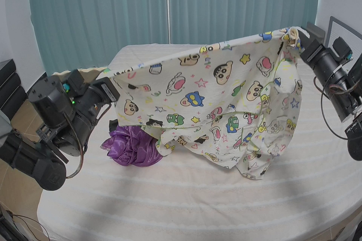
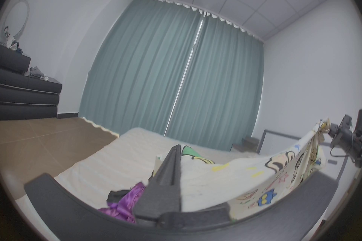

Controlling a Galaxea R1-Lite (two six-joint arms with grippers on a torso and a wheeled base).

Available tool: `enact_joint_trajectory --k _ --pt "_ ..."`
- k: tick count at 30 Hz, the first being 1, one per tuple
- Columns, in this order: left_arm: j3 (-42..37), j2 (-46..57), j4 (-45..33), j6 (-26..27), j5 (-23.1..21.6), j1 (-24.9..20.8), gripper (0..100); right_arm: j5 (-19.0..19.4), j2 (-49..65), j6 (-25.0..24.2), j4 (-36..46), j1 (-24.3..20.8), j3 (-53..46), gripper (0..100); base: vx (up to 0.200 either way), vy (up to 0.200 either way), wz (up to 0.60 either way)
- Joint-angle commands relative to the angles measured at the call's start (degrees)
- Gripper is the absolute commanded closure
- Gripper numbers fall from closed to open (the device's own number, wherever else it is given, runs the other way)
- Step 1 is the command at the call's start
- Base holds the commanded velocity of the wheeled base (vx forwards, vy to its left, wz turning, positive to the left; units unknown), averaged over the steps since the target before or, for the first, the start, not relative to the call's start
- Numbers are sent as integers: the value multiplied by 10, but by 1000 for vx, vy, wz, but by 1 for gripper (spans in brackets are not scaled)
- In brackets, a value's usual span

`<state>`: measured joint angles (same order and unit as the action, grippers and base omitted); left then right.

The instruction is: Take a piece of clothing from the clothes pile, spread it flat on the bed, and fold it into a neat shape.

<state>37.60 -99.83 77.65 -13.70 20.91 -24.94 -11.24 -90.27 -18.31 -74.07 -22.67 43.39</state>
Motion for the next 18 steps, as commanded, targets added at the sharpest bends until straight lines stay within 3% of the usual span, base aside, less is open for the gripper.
enact_joint_trajectory --k 1,8,11,18 --pt "50 48 -2 1 1 -7 100 -5 41 22 12 -30 38 100 0 0 0" --pt "50 65 0 -22 -1 -27 100 -5 40 34 23 -53 -6 100 0 0 0" --pt "10 90 -1 -84 -5 -59 100 -2 31 32 16 -53 -45 100 0 0 0" --pt "-75 81 -1 -106 -11 -98 100 -1 25 -1 15 -52 -100 100 0 0 0"
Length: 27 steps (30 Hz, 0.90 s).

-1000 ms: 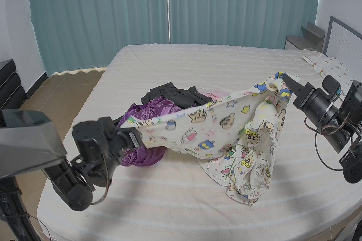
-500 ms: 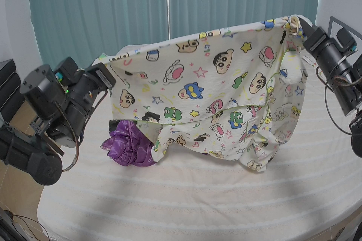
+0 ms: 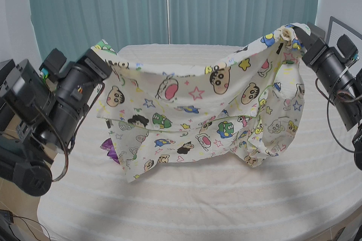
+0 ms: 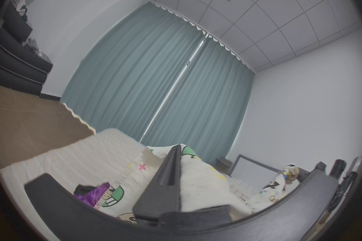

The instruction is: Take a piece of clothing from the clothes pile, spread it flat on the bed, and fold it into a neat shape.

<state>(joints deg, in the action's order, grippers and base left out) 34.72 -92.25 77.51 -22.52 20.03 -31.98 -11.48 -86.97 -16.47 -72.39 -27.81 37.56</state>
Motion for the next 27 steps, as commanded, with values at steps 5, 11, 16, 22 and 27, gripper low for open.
enact_joint_trajectory --k 5,11,16,22,27 --pt "-93 -20 0 -31 -1 -35 100 1 -10 -48 -2 -1 -64 100 0 0 0" --pt "-101 -51 1 -50 0 -37 100 1 -10 -73 -2 -1 -86 100 -33 0 0" --pt "-113 -51 1 -68 0 -56 100 1 -9 -92 -3 -1 -103 100 -200 0 0" --pt "-123 -45 1 -72 1 -61 100 1 1 -113 -3 -1 -111 100 -200 0 0" --pt "-131 -35 1 -84 1 -66 100 2 4 -114 -2 -6 -118 100 -200 0 0"
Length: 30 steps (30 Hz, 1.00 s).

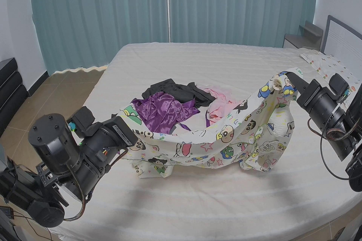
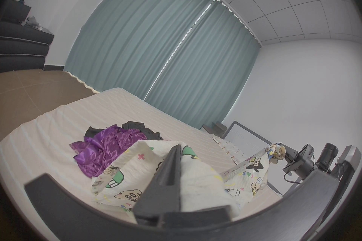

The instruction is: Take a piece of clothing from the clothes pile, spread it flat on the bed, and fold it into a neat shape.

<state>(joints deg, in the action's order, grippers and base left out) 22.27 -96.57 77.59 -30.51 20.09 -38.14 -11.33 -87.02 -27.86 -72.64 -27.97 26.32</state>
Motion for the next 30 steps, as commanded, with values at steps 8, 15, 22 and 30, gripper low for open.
enact_joint_trajectory --k 8,15,22,30 --pt "-10 6 -2 -46 -2 -4 100 0 6 0 -1 -12 -22 100 -25 0 0" --pt "-10 1 -2 -60 -4 -7 100 3 4 1 -20 -12 -33 100 0 -57 0" --pt "-7 -8 -2 -60 -7 -9 100 5 -7 0 -29 -11 -42 100 0 -200 0" --pt "-5 -20 -2 -60 -7 -18 100 5 -10 0 -29 -7 -42 100 0 -200 0"
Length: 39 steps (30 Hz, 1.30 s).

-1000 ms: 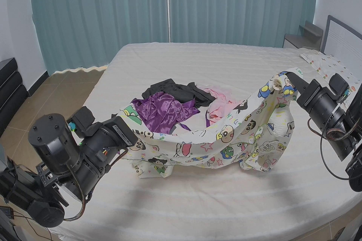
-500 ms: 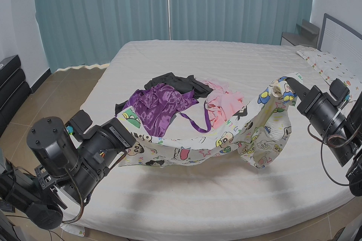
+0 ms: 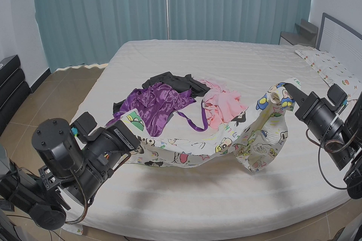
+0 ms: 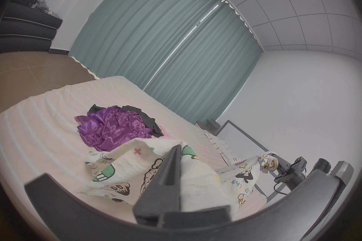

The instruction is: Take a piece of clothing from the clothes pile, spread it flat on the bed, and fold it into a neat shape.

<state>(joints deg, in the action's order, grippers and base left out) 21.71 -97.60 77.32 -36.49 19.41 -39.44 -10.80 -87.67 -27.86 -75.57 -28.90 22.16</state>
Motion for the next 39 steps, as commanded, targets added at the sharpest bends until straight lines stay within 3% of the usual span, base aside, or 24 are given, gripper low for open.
enact_joint_trajectory --k 1,19,24,39 --pt "2 -13 1 0 0 -9 100 0 -3 0 0 3 0 100 0 -200 0" --pt "11 -27 2 2 1 -30 100 0 2 -2 -1 10 -12 100 0 -200 0" --pt "11 -29 2 3 2 -31 100 -1 7 -23 -1 11 -12 100 0 -200 0" --pt "27 -49 2 6 4 -31 100 2 14 -27 -1 44 -27 100 0 -200 0"
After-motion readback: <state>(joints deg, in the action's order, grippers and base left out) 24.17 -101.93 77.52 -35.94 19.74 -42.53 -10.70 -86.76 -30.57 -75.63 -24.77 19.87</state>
